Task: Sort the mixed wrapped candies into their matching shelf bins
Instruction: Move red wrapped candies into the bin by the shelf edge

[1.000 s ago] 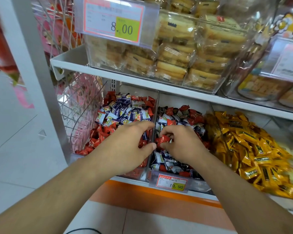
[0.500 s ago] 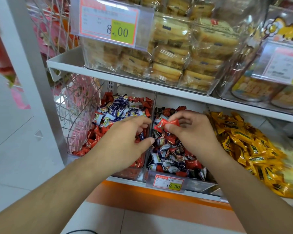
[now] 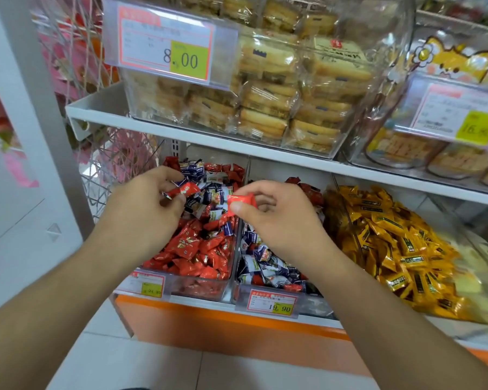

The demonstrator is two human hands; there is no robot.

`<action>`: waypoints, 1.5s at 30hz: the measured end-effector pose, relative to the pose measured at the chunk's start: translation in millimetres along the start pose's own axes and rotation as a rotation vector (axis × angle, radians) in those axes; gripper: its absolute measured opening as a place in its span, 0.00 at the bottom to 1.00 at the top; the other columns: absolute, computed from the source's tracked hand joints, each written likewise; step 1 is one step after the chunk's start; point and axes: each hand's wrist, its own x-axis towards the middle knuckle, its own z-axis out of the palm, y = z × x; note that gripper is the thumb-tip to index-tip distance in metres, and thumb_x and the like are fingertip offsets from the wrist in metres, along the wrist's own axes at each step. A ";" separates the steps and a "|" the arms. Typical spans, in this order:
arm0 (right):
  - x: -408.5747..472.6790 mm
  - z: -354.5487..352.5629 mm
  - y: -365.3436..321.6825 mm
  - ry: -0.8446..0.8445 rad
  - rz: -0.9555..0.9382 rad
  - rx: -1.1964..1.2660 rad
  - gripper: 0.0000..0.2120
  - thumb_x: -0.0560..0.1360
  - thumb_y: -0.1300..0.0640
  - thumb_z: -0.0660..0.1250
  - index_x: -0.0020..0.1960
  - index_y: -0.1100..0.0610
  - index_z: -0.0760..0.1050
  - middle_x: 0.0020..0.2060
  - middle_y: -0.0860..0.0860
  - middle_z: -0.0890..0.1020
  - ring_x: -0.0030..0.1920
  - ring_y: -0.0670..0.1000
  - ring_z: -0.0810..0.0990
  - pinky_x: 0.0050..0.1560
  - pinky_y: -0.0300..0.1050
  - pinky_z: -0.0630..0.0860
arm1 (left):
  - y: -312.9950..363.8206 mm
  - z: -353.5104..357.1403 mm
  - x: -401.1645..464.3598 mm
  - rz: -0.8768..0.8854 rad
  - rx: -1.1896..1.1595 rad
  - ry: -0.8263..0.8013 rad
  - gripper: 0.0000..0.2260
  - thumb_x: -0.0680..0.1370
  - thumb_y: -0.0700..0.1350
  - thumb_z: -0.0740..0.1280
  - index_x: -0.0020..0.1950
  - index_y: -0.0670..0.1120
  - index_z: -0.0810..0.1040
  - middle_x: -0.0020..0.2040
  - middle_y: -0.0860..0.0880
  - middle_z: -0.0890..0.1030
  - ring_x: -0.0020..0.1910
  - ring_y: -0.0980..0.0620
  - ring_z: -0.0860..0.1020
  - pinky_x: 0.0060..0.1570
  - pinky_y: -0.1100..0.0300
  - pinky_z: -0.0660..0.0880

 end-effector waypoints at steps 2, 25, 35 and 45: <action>1.7 -1.6 -5.4 -0.082 0.001 0.053 0.11 0.80 0.48 0.72 0.62 0.42 0.82 0.50 0.40 0.85 0.53 0.41 0.83 0.58 0.43 0.80 | 0.3 0.8 -1.8 0.003 -0.002 -0.037 0.15 0.82 0.48 0.67 0.68 0.56 0.75 0.56 0.58 0.81 0.52 0.53 0.80 0.46 0.59 0.73; 24.2 -16.1 80.2 -0.055 0.072 -0.536 0.10 0.79 0.64 0.72 0.46 0.51 0.87 0.38 0.42 0.82 0.40 0.39 0.79 0.40 0.30 0.74 | 35.6 29.7 -27.9 0.223 0.070 -0.405 0.29 0.80 0.59 0.67 0.80 0.63 0.61 0.76 0.60 0.70 0.72 0.57 0.71 0.69 0.61 0.66; 13.0 -42.3 49.5 0.205 0.088 -0.042 0.07 0.76 0.61 0.77 0.44 0.49 0.87 0.39 0.44 0.86 0.42 0.39 0.84 0.44 0.29 0.76 | 34.1 29.8 -23.0 0.186 -0.019 -0.343 0.24 0.80 0.56 0.69 0.75 0.63 0.68 0.68 0.61 0.76 0.57 0.65 0.73 0.61 0.63 0.69; -6.1 -11.4 5.1 0.030 0.060 0.260 0.06 0.75 0.64 0.77 0.49 0.54 0.85 0.40 0.49 0.87 0.43 0.46 0.86 0.48 0.37 0.81 | 26.0 9.6 -14.8 0.114 -0.241 -0.079 0.02 0.77 0.51 0.74 0.47 0.58 0.83 0.40 0.57 0.84 0.41 0.60 0.84 0.48 0.55 0.80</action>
